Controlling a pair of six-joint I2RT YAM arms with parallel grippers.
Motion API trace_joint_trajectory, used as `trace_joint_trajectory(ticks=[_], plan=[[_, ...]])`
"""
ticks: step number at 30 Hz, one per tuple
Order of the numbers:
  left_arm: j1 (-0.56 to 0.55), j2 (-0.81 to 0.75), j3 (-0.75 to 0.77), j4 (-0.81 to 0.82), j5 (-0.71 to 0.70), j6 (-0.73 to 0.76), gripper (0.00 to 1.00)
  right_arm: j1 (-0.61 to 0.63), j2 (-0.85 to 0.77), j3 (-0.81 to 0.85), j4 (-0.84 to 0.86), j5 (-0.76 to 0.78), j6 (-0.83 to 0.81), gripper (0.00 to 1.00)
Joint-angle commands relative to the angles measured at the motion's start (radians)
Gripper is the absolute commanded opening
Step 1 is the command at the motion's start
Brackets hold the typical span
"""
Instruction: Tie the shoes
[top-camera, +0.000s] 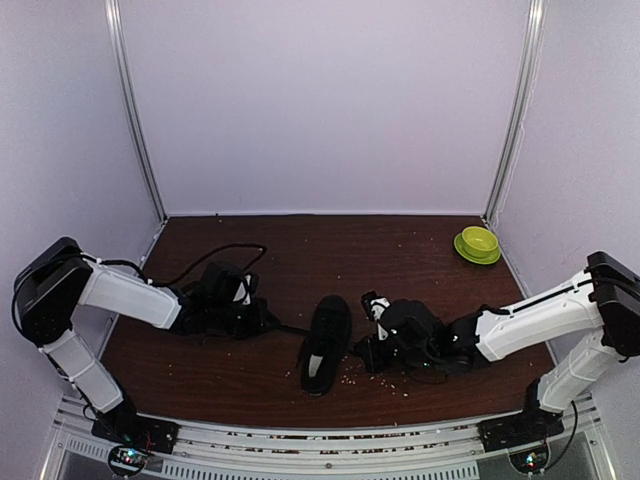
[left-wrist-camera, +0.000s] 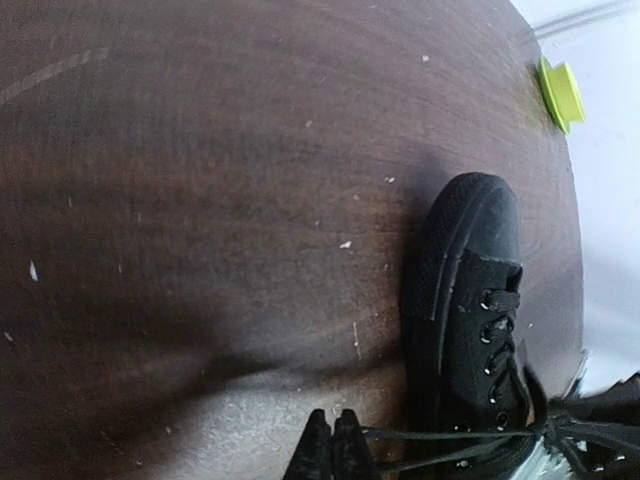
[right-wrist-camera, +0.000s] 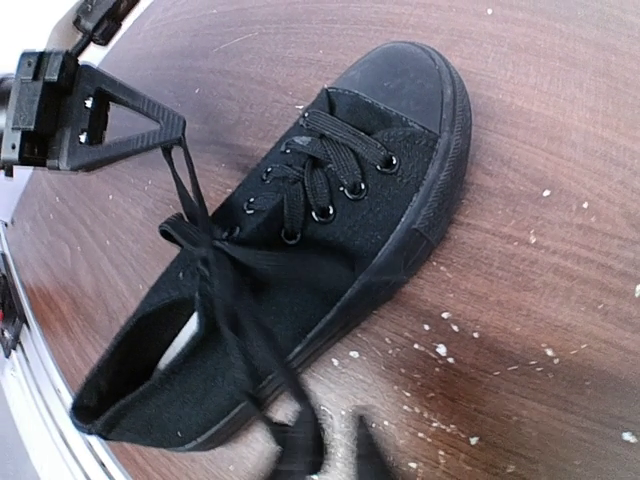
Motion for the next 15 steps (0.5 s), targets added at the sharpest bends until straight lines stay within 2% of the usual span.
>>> trace_joint_trajectory(ticks=[1, 2, 4, 5, 10, 12, 15], plan=[[0.030, -0.081, 0.013, 0.018, -0.016, 0.128, 0.38, -0.008, -0.061, -0.004, -0.072, 0.004, -0.046, 0.46], [0.030, -0.108, 0.025, -0.003, -0.024, 0.158, 0.56, -0.007, -0.079, 0.005, -0.090, 0.012, -0.055, 0.57], [0.031, -0.166, 0.066, -0.093, -0.069, 0.224, 0.83, -0.011, -0.126, 0.032, -0.134, 0.037, -0.085, 0.74], [0.032, -0.199, 0.090, -0.149, -0.097, 0.268, 0.90, -0.018, -0.145, 0.044, -0.163, 0.046, -0.097, 0.80], [0.112, -0.266, 0.141, -0.265, -0.116, 0.367, 0.94, -0.141, -0.224, 0.042, -0.185, 0.011, -0.133, 0.89], [0.188, -0.292, 0.123, -0.281, -0.097, 0.391, 0.94, -0.217, -0.249, 0.035, -0.190, -0.012, -0.147, 0.91], [0.369, -0.352, 0.070, -0.282, -0.064, 0.423, 0.94, -0.356, -0.277, 0.020, -0.212, -0.048, -0.173, 0.93]])
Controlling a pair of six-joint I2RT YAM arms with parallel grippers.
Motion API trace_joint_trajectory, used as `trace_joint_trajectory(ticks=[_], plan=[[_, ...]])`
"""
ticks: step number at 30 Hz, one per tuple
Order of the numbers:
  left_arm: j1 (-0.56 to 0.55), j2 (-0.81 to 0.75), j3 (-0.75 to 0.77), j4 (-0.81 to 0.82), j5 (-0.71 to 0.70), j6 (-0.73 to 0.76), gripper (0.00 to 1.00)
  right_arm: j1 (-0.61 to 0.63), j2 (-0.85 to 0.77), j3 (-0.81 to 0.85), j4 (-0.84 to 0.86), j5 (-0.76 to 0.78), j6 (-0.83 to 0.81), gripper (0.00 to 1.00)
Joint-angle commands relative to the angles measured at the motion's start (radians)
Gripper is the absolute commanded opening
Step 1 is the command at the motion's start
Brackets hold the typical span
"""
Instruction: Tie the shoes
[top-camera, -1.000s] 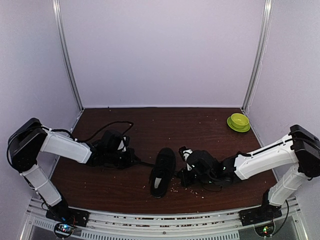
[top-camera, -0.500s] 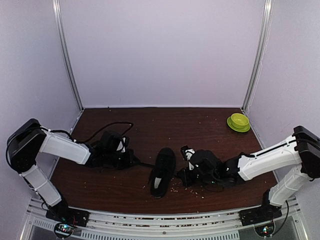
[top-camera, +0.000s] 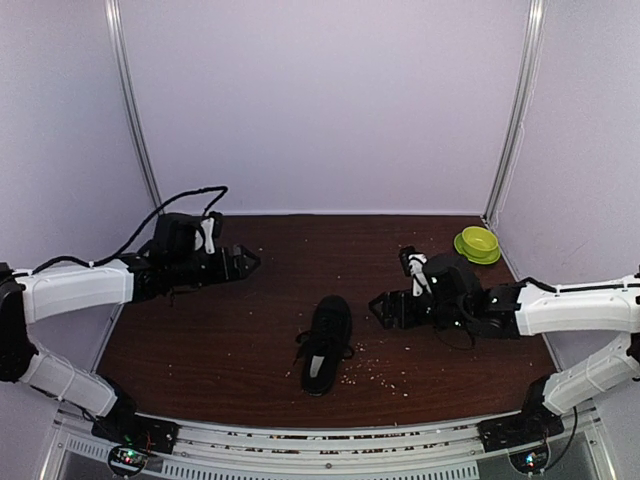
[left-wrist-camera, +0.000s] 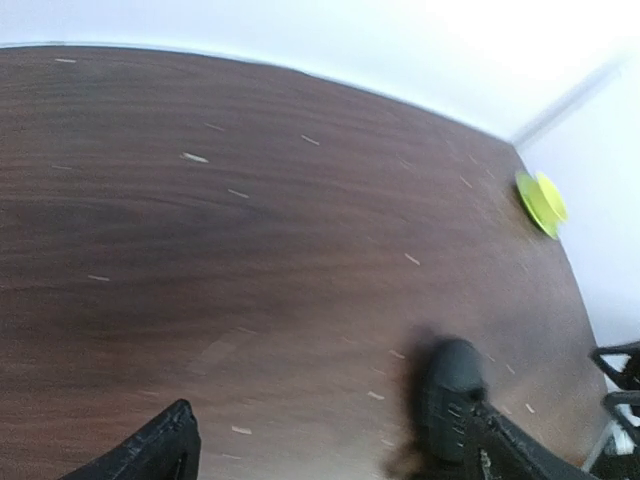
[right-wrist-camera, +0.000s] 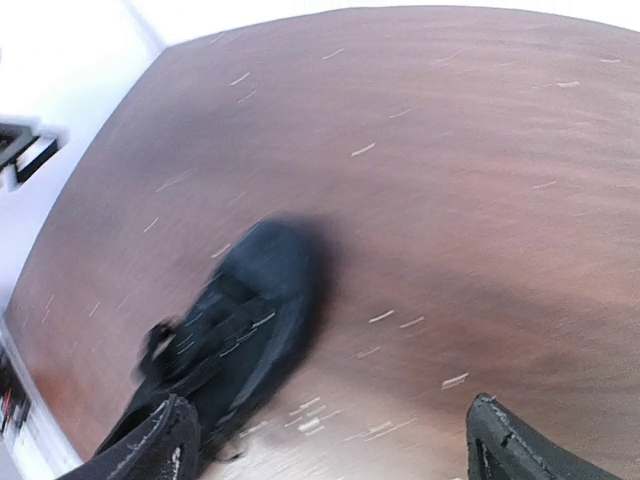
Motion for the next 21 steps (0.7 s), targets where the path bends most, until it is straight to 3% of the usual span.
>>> trace_joint_trajectory(ticks=[1, 5, 9, 14, 21], plan=[[0.244, -0.077, -0.072, -0.058, 0.019, 0.101, 0.94, -0.193, -0.048, -0.017, -0.059, -0.049, -0.067, 0.94], [0.496, -0.191, -0.121, -0.087, 0.028, 0.152, 0.94, -0.463, -0.102, -0.041, -0.084, -0.107, -0.137, 0.96], [0.676, -0.333, -0.154, -0.146, -0.129, 0.189, 0.98, -0.697, -0.168, -0.063, -0.088, -0.131, -0.205, 0.97], [0.693, -0.437, -0.262, -0.045, -0.399, 0.277, 0.98, -0.857, -0.250, -0.147, 0.030, -0.017, -0.257, 0.98], [0.693, -0.352, -0.406, 0.238, -0.396, 0.387, 0.98, -0.871, -0.273, -0.275, 0.280, 0.173, -0.309, 1.00]])
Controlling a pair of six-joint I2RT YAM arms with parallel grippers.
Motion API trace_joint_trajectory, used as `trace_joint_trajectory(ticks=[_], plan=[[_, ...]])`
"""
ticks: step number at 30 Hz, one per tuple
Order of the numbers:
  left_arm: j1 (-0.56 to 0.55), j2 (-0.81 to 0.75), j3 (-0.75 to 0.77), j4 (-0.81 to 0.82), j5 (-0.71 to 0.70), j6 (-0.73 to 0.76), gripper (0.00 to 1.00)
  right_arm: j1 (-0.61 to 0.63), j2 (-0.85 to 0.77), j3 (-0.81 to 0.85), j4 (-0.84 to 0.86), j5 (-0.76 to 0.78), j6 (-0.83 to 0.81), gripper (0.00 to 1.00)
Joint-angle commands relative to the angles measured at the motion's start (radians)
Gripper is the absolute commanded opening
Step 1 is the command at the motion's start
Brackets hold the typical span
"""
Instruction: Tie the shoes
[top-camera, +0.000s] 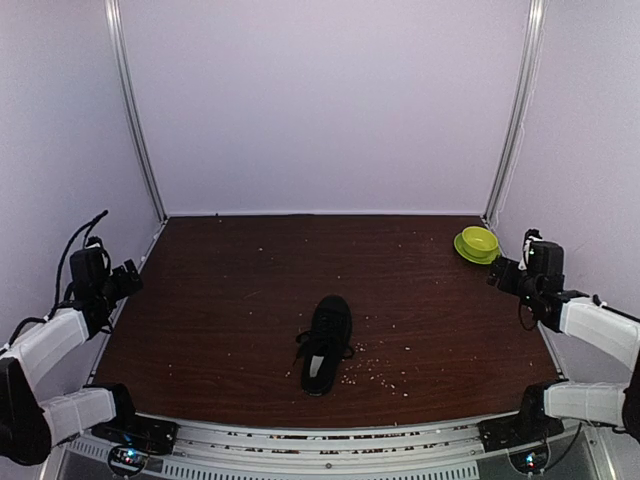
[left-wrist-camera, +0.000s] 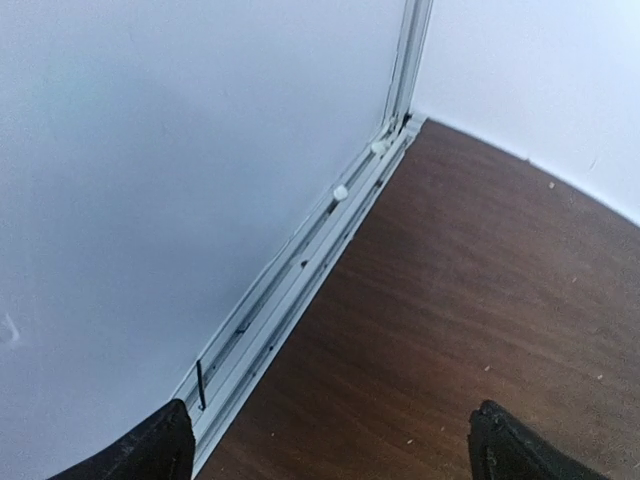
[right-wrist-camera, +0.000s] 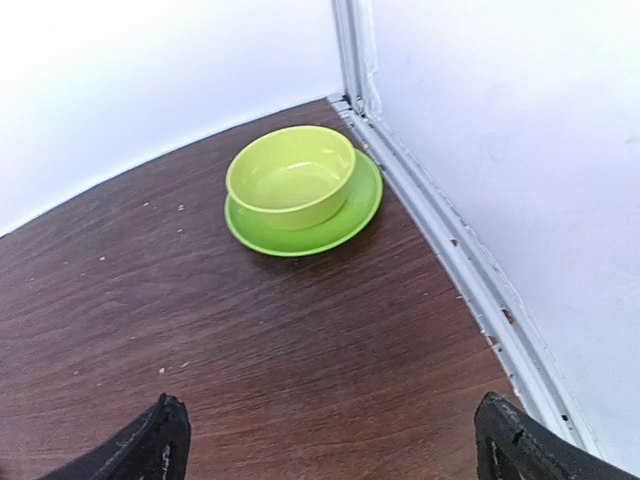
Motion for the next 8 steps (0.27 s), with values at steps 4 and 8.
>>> trace_joint_trajectory(ticks=[4, 8], plan=[[0.002, 0.110, -0.073, 0.306, -0.009, 0.139, 0.98, -0.006, 0.006, -0.092, 0.303, 0.176, -0.056, 1.00], [0.003, 0.153, -0.088, 0.383, -0.036, 0.161, 0.98, -0.006, 0.048, -0.134, 0.425, 0.200, -0.075, 1.00]])
